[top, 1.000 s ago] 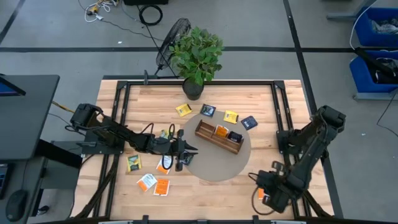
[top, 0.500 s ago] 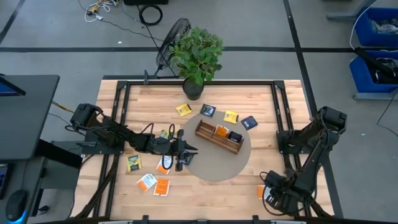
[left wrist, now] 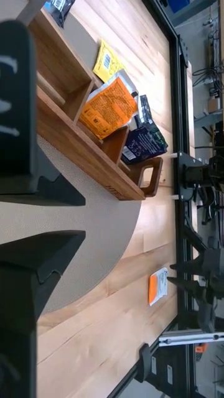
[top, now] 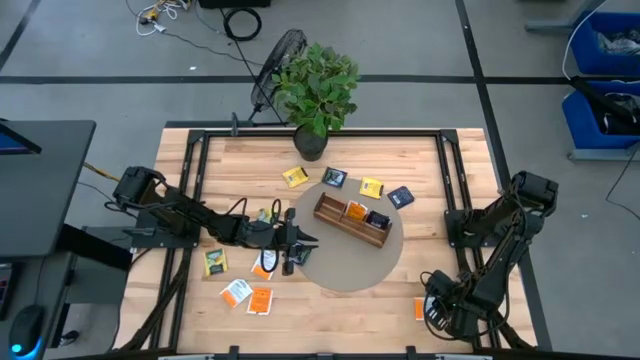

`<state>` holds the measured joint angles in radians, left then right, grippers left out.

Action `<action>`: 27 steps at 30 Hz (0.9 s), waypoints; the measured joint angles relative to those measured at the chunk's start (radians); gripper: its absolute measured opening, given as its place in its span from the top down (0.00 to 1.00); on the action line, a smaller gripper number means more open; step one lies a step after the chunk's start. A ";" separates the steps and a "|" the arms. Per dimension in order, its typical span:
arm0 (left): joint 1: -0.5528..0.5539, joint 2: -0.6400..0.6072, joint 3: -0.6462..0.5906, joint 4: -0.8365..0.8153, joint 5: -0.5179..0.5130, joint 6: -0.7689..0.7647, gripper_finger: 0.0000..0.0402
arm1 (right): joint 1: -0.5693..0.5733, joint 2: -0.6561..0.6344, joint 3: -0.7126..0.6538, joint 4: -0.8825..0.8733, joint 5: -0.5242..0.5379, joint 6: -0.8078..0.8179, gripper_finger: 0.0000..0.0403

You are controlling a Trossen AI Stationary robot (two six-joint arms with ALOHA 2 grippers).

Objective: Pick & Place Tea
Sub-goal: Put the orange tea bag into the middle section of the wooden organizer

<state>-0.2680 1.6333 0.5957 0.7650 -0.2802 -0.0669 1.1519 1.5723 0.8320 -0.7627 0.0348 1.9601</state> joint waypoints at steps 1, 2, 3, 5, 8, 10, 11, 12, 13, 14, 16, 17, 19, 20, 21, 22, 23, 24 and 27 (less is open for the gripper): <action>0.000 0.000 0.000 0.000 0.000 0.000 0.81 | 0.000 0.000 -0.001 0.003 0.000 0.000 0.65; 0.000 0.000 0.000 0.000 0.000 0.000 0.81 | 0.000 0.000 -0.003 0.008 0.000 -0.001 0.65; 0.000 0.000 0.000 0.000 0.000 0.000 0.81 | 0.000 0.000 -0.004 0.010 0.000 -0.001 0.65; 0.000 0.000 0.000 0.000 0.000 0.000 0.81 | 0.000 0.000 -0.004 0.014 0.007 -0.001 0.65; 0.000 0.000 0.000 0.000 0.000 0.000 0.81 | 0.000 0.000 -0.004 0.019 0.008 -0.001 0.65; 0.000 0.000 0.000 0.000 0.000 0.000 0.81 | 0.000 0.000 -0.004 0.027 0.009 -0.002 0.65; 0.000 0.000 0.000 0.000 0.000 0.000 0.81 | 0.000 0.000 -0.004 0.030 0.009 -0.004 0.65; 0.000 0.000 0.000 0.000 0.000 0.000 0.81 | 0.000 0.000 -0.004 0.034 0.009 -0.005 0.65; 0.000 0.000 0.000 0.000 0.000 0.000 0.81 | 0.000 0.000 -0.004 0.035 0.009 -0.003 0.65; 0.000 0.000 0.000 0.000 0.000 0.000 0.81 | 0.000 0.000 -0.004 0.035 0.007 0.001 0.65; 0.000 0.000 0.000 0.000 0.000 0.000 0.81 | 0.000 0.000 -0.004 0.037 -0.002 0.004 0.65; 0.000 0.000 0.000 0.000 0.000 0.000 0.81 | 0.000 0.000 -0.004 0.038 -0.005 0.004 0.65; 0.000 0.000 0.000 0.000 0.000 0.000 0.81 | -0.001 0.000 -0.004 0.039 -0.011 0.004 0.65; 0.000 0.000 0.000 0.000 0.000 0.000 0.81 | -0.001 0.000 -0.004 0.039 -0.012 0.005 0.65; 0.000 0.000 0.000 0.000 0.000 0.000 0.81 | -0.001 0.000 -0.004 0.038 -0.013 0.007 0.65; 0.000 0.000 0.000 0.000 0.000 0.000 0.81 | -0.001 0.000 -0.004 0.036 -0.015 0.012 0.65; 0.000 0.000 0.000 0.000 0.000 0.000 0.81 | -0.001 0.000 -0.004 0.035 -0.018 0.016 0.65; 0.000 0.000 0.000 0.000 0.000 0.000 0.81 | -0.001 0.000 -0.004 0.035 -0.019 0.018 0.65; 0.000 0.000 0.000 0.000 0.000 0.000 0.81 | -0.001 0.000 -0.004 0.039 -0.022 0.019 0.65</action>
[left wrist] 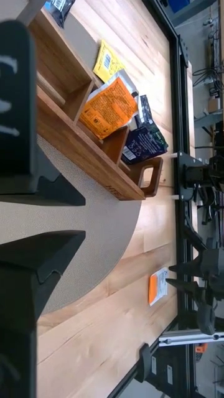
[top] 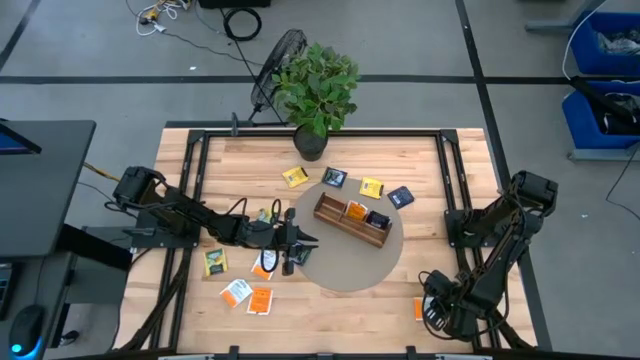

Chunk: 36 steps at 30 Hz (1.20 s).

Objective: Pick & Place Tea
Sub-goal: Put the orange tea bag into the middle section of the wooden organizer

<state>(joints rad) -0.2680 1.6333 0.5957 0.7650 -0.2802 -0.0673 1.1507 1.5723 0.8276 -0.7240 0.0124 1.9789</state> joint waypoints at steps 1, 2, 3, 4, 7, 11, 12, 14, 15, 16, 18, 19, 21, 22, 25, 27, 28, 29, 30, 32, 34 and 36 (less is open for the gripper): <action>0.000 0.000 0.000 0.000 0.000 0.000 0.81 | 0.000 0.001 0.000 0.001 -0.004 0.000 0.65; 0.000 0.000 0.000 0.000 0.000 0.000 0.81 | 0.000 0.003 0.000 0.001 -0.011 0.000 0.65; 0.000 0.000 0.000 0.000 0.000 0.000 0.81 | 0.000 0.007 0.000 0.001 -0.017 0.000 0.65; 0.000 0.000 0.000 0.000 0.000 0.000 0.81 | 0.000 0.010 0.000 0.002 -0.025 0.000 0.65; 0.000 0.000 0.000 0.000 0.000 0.000 0.81 | 0.000 0.016 0.001 0.004 -0.036 -0.003 0.65; 0.000 0.000 0.000 0.000 0.000 0.000 0.81 | 0.000 0.016 0.001 0.008 -0.045 -0.005 0.65; 0.000 0.000 0.000 0.000 0.000 -0.001 0.81 | 0.000 0.016 0.001 0.008 -0.048 -0.005 0.65; 0.000 0.000 0.000 0.000 0.000 -0.001 0.81 | 0.000 0.017 0.001 0.009 -0.052 -0.005 0.65; 0.000 0.000 0.000 0.000 0.000 -0.004 0.81 | 0.000 0.017 0.001 0.009 -0.054 -0.005 0.66; 0.000 0.000 0.000 0.000 0.000 -0.005 0.81 | 0.000 0.017 0.001 0.010 -0.058 -0.005 0.66; 0.000 0.000 0.000 0.000 0.000 -0.006 0.81 | 0.000 0.017 0.001 0.012 -0.064 -0.007 0.67; 0.000 0.000 0.000 0.000 0.000 -0.007 0.81 | 0.000 0.018 0.001 0.013 -0.066 -0.010 0.68; 0.000 0.000 0.000 0.000 0.000 -0.008 0.81 | 0.000 0.018 0.000 0.017 -0.073 -0.020 0.71; 0.000 0.000 0.000 0.000 0.000 -0.008 0.81 | 0.000 0.018 0.000 0.020 -0.074 -0.024 0.73; 0.000 0.000 0.000 0.000 0.000 -0.008 0.81 | 0.001 0.018 0.000 0.030 -0.081 -0.048 0.80; 0.000 0.000 0.000 0.000 0.000 -0.008 0.81 | 0.001 0.018 0.000 0.031 -0.084 -0.051 0.85; 0.000 0.000 0.000 0.000 0.000 -0.008 0.81 | 0.001 0.018 0.000 0.032 -0.085 -0.055 0.88; 0.000 0.000 0.000 0.000 0.000 -0.008 0.81 | 0.001 0.018 0.000 0.035 -0.088 -0.067 0.90; 0.000 0.000 0.000 0.000 0.000 -0.008 0.81 | 0.002 0.018 0.000 0.036 -0.088 -0.073 0.93; 0.000 0.000 0.000 0.000 0.000 -0.008 0.81 | 0.002 0.018 0.000 0.037 -0.089 -0.079 0.98; 0.000 0.000 0.000 0.000 0.000 -0.008 0.81 | 0.002 0.018 0.000 0.039 -0.084 -0.090 0.98; 0.000 0.000 0.000 0.000 0.000 -0.008 0.81 | 0.002 0.018 0.000 0.039 -0.079 -0.096 0.98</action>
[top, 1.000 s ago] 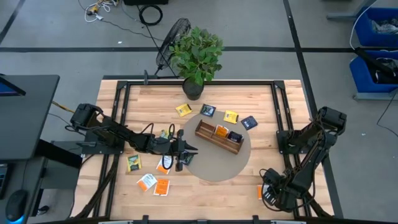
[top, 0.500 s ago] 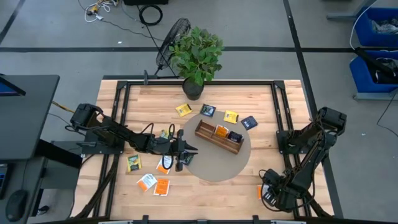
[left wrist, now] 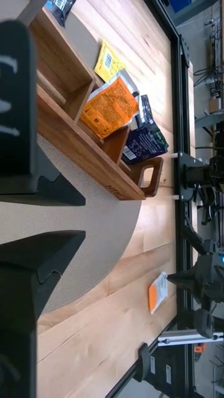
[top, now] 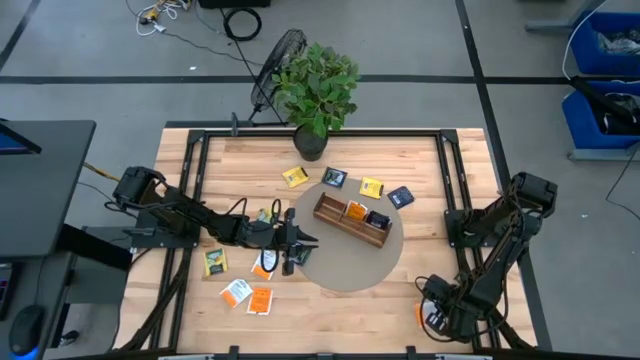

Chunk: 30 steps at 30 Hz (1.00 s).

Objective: Pick & Place Tea
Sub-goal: Put the orange tea bag into the middle section of the wooden organizer

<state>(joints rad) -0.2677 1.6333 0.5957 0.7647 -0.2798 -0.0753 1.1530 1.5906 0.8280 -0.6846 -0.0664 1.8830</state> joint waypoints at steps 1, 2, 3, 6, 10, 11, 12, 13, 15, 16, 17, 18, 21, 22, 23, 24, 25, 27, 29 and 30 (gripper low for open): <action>0.000 0.000 0.000 0.000 0.000 0.000 0.81 | 0.000 0.000 0.000 0.000 0.003 -0.007 0.99; 0.000 0.000 0.000 0.000 0.000 0.000 0.81 | -0.002 0.000 0.000 -0.001 0.006 -0.017 0.99; 0.000 0.000 0.000 0.000 0.000 0.000 0.81 | -0.002 0.001 0.000 -0.001 0.020 -0.024 0.99; 0.000 0.000 0.000 0.001 0.000 0.000 0.81 | -0.002 0.005 0.001 0.023 0.049 -0.031 1.00; 0.000 0.000 0.000 0.024 0.007 -0.027 0.81 | -0.013 0.005 0.017 -0.018 0.096 -0.085 1.00; 0.000 0.000 0.000 0.038 0.017 -0.037 0.81 | -0.015 0.004 0.029 -0.038 0.110 -0.098 1.00; 0.000 0.000 0.000 0.052 0.027 -0.041 0.81 | -0.017 0.003 0.035 -0.061 0.123 -0.110 1.00; 0.000 0.000 0.000 0.062 0.033 -0.043 0.81 | -0.017 0.003 0.042 -0.088 0.135 -0.120 1.00; 0.000 0.000 0.001 0.066 0.040 -0.045 0.81 | -0.022 0.003 0.052 -0.140 0.156 -0.131 1.00; 0.000 0.000 0.001 0.065 0.041 -0.045 0.81 | -0.023 0.003 0.059 -0.153 0.167 -0.135 1.00; 0.000 0.000 0.001 0.065 0.040 -0.049 0.81 | -0.024 0.003 0.066 -0.159 0.180 -0.137 1.00; 0.000 0.002 0.001 0.070 0.040 -0.058 0.81 | -0.024 0.002 0.071 -0.161 0.192 -0.147 1.00; 0.000 0.018 0.001 0.089 0.041 -0.093 0.81 | -0.031 0.002 0.087 -0.179 0.238 -0.184 1.00; 0.000 0.028 0.001 0.113 0.041 -0.100 0.81 | -0.034 0.002 0.093 -0.179 0.250 -0.192 1.00; 0.000 0.039 0.001 0.138 0.041 -0.106 0.81 | -0.040 0.002 0.100 -0.187 0.258 -0.205 1.00; 0.000 0.053 0.001 0.172 0.047 -0.116 0.81 | -0.046 0.002 0.105 -0.198 0.267 -0.217 1.00; 0.000 0.068 0.004 0.202 0.060 -0.124 0.81 | -0.053 0.002 0.109 -0.207 0.280 -0.229 1.00; 0.000 0.106 0.032 0.236 0.098 -0.124 0.81 | -0.068 0.002 0.113 -0.226 0.306 -0.263 1.00; 0.000 0.148 0.084 0.240 0.121 -0.126 0.81 | -0.085 0.002 0.115 -0.224 0.324 -0.294 1.00; 0.000 0.174 0.116 0.238 0.125 -0.126 0.81 | -0.094 0.002 0.115 -0.224 0.329 -0.313 1.00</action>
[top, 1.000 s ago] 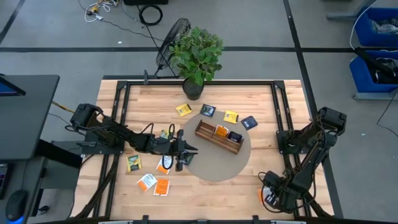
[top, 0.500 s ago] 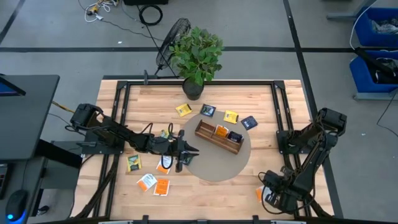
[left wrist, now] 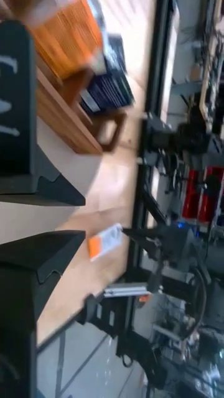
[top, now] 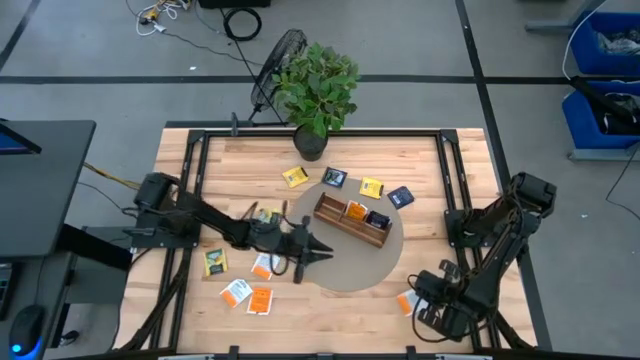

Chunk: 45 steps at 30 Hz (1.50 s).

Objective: Pick & Place Tea
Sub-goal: Put the orange tea bag into the middle section of the wooden organizer

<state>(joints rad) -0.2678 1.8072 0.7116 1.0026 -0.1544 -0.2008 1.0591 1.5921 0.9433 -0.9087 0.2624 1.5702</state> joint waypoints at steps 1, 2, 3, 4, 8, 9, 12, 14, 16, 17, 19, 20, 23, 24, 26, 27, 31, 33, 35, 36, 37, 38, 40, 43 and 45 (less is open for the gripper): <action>-0.001 0.030 0.035 -0.005 0.001 -0.001 0.81 | -0.008 0.000 0.000 -0.001 0.009 -0.012 1.00; -0.001 0.065 0.074 -0.008 0.002 -0.001 0.81 | -0.016 0.000 0.000 -0.001 0.017 -0.029 1.00; 0.000 0.098 0.111 -0.013 0.002 -0.002 0.81 | -0.023 0.000 0.000 0.000 0.022 -0.046 1.00; 0.000 0.132 0.150 -0.015 0.002 -0.001 0.81 | -0.027 0.000 0.000 -0.001 0.030 -0.060 1.00; 0.012 0.238 0.285 -0.087 0.006 -0.047 0.81 | -0.038 0.000 0.000 -0.001 0.053 -0.106 1.00; 0.017 0.260 0.317 -0.113 0.005 -0.055 0.81 | -0.038 0.000 0.000 -0.001 0.066 -0.114 1.00; 0.028 0.298 0.390 -0.198 0.003 -0.075 0.81 | -0.038 -0.001 0.000 0.005 0.088 -0.137 1.00; 0.031 0.312 0.428 -0.239 0.006 -0.082 0.81 | -0.038 -0.001 0.000 0.006 0.105 -0.146 1.00; 0.031 0.325 0.461 -0.261 0.029 -0.077 0.81 | -0.038 -0.001 0.000 0.006 0.125 -0.166 1.00; 0.031 0.335 0.481 -0.269 0.035 -0.071 0.81 | -0.039 -0.001 0.000 0.007 0.132 -0.178 1.00; 0.030 0.338 0.501 -0.293 0.039 -0.069 0.81 | -0.043 -0.001 0.000 0.006 0.154 -0.195 1.00; 0.030 0.338 0.511 -0.301 0.047 -0.072 0.81 | -0.045 -0.001 0.000 0.005 0.162 -0.201 1.00; 0.032 0.336 0.517 -0.304 0.113 -0.091 0.80 | -0.051 -0.001 0.000 0.002 0.175 -0.222 1.00; 0.032 0.336 0.522 -0.308 0.142 -0.102 0.80 | -0.055 -0.001 0.000 0.002 0.177 -0.227 1.00; 0.032 0.336 0.535 -0.311 0.200 -0.103 0.77 | -0.060 -0.001 0.002 0.001 0.194 -0.247 1.00; 0.032 0.336 0.541 -0.308 0.212 -0.103 0.75 | -0.063 -0.001 0.006 0.001 0.205 -0.261 1.00; 0.028 0.336 0.543 -0.332 0.213 -0.108 0.64 | -0.072 -0.001 0.039 0.001 0.264 -0.322 1.00; 0.028 0.335 0.543 -0.330 0.213 -0.109 0.58 | -0.080 -0.001 0.058 0.000 0.282 -0.355 1.00; 0.028 0.335 0.543 -0.354 0.211 -0.107 0.52 | -0.092 -0.001 0.068 0.004 0.303 -0.385 1.00; 0.028 0.335 0.543 -0.366 0.211 -0.106 0.50 | -0.099 -0.001 0.070 0.005 0.313 -0.402 1.00; 0.027 0.335 0.543 -0.371 0.211 -0.106 0.48 | -0.108 -0.001 0.070 0.011 0.320 -0.420 1.00; 0.026 0.335 0.543 -0.371 0.211 -0.106 0.46 | -0.118 -0.001 0.070 0.021 0.324 -0.437 1.00; 0.023 0.335 0.543 -0.376 0.211 -0.103 0.44 | -0.137 -0.001 0.071 0.040 0.324 -0.481 1.00; 0.021 0.335 0.543 -0.387 0.211 -0.102 0.43 | -0.164 -0.001 0.071 0.084 0.328 -0.548 1.00; 0.021 0.335 0.543 -0.387 0.211 -0.102 0.43 | -0.181 -0.001 0.071 0.116 0.334 -0.600 1.00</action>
<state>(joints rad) -0.2470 2.1426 1.2545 0.6156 0.0570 -0.3024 0.8779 1.5909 1.0138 -0.7925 0.5960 0.9706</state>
